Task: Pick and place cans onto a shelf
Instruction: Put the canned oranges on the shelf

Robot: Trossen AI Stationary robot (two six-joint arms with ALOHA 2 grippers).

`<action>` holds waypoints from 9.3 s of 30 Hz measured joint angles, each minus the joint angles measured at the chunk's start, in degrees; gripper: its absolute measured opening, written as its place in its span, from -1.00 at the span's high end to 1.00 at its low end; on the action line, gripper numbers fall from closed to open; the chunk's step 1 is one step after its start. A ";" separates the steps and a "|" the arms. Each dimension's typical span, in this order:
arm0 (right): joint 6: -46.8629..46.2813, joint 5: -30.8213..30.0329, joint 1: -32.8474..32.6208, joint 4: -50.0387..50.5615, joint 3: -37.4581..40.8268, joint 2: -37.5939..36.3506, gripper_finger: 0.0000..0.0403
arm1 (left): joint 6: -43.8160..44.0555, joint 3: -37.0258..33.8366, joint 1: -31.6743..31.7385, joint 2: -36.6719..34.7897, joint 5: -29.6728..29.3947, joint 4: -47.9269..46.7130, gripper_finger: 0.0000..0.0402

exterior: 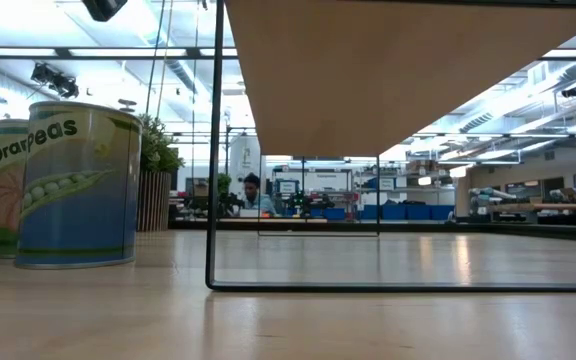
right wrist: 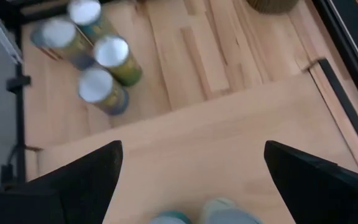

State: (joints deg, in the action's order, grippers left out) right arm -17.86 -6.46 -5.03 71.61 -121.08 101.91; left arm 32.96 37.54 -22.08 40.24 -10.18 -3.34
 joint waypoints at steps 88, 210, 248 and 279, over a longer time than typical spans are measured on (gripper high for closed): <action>-12.01 -5.99 -16.30 -2.07 1.09 0.14 -0.94 | -11.03 16.11 3.71 40.08 5.61 -48.55 -0.56; 6.24 -3.89 7.38 -7.28 30.12 -30.47 -0.77 | -35.22 89.53 23.68 65.01 -10.81 -68.52 -0.41; 7.38 -3.72 8.01 -11.26 30.08 -29.23 -0.77 | -18.20 41.03 8.75 32.34 -21.31 -46.39 0.40; 22.90 -2.49 12.31 -33.80 30.08 -8.51 -0.95 | -0.47 28.37 7.93 22.32 -17.05 -37.10 0.40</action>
State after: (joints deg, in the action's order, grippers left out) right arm 5.04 -8.95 7.28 37.80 -91.00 93.40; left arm 32.48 65.91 -14.15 62.57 -27.23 -40.44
